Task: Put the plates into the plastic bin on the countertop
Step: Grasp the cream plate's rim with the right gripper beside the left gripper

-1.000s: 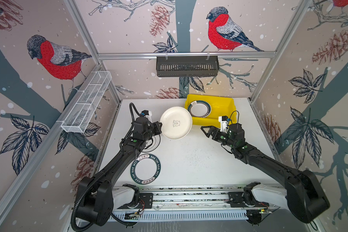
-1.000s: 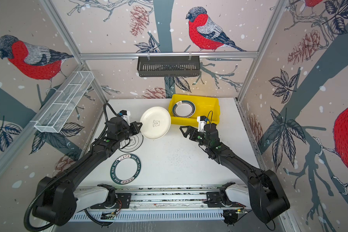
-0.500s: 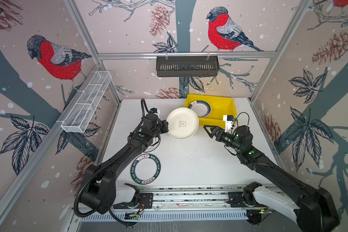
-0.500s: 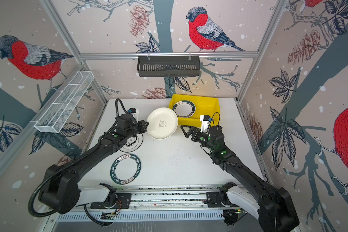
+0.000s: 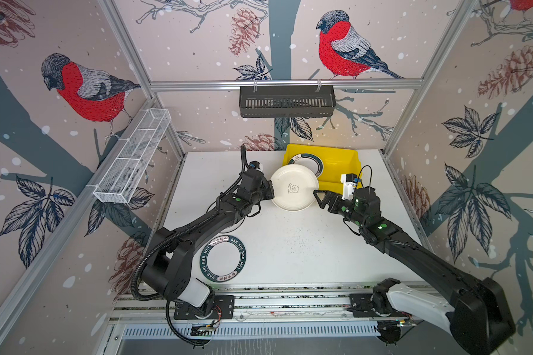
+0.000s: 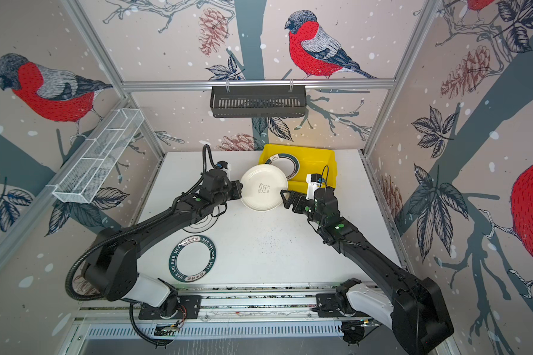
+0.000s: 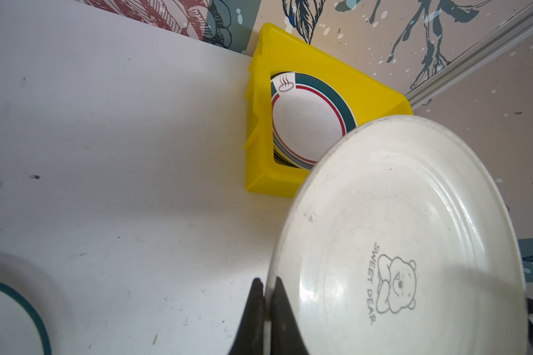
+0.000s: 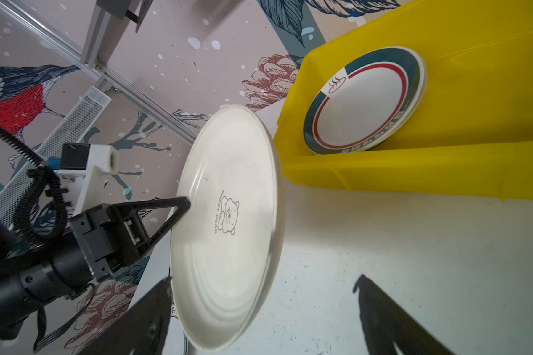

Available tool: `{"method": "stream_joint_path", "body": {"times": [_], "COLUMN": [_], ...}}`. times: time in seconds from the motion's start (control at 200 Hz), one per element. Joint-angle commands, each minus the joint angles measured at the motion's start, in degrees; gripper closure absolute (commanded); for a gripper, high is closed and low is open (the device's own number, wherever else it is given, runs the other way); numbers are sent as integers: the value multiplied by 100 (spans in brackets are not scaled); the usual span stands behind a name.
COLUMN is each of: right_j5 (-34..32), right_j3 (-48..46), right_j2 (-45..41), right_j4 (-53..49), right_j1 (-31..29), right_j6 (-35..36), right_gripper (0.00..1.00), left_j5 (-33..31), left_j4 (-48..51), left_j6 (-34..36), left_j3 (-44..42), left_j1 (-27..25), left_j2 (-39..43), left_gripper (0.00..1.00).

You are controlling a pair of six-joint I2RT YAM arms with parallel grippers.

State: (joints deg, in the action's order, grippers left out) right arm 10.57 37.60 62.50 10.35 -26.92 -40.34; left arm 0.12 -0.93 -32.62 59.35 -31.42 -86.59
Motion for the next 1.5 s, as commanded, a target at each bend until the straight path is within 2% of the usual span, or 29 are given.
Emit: {"method": "stream_joint_path", "body": {"times": [0.0, 0.1, 0.26, 0.425, 0.53, 0.836, 0.986, 1.071, 1.181, 1.196, 1.216, 1.226, 1.381, 1.496], "right_j5": [-291, -268, -264, -322, -380, -433, -478, -590, -814, -852, -896, -909, -899, -933], "right_j3": [72, 120, 212, 194, 212, 247, 273, 303, 344, 336, 320, 314, 326, 268], "right_j2": [104, 236, 481, 585, 636, 904, 975, 1071, 1123, 1139, 1148, 1156, 1295, 1245], "right_j4": [15, 108, 109, 237, 239, 390, 424, 378, 211, 205, 204, 213, 135, 149], "right_j1": [-3, 1, -7, -16, -31, -24, -32, -28, -16, -11, -5, 5, 174, 256], "right_j6": [131, 149, 89, 61, 66, 44, -4, -40, -133, -151, -166, -160, -124, -115], "right_gripper": [15, 25, 47, 60, 66, 71, 83, 96, 98, 99, 99, 99, 100, 100], "left_j5": [-241, -431, -670, -763, -776, -735, -775, -813, -843, -837, -822, -817, -736, -857], "left_j4": [-434, -501, -619, -771, -845, -1155, -1172, -1230, -1274, -1291, -1317, -1327, -2109, -2004], "left_j6": [-86, -57, 40, 120, 145, 213, 244, 243, 262, 279, 299, 300, 408, 529], "left_j3": [-45, -120, -187, -309, -371, -529, -552, -600, -674, -690, -715, -728, -1252, -1274], "left_j1": [-104, -220, -397, -453, -468, -477, -479, -479, -479, -479, -475, -476, -462, -440], "left_j2": [53, 94, 169, 234, 265, 274, 317, 361, 412, 421, 431, 441, 703, 842], "left_gripper": [100, 100, 100, 100, 100, 100, 100, 70, 34, 26, 8, 4, 2, 2]}}
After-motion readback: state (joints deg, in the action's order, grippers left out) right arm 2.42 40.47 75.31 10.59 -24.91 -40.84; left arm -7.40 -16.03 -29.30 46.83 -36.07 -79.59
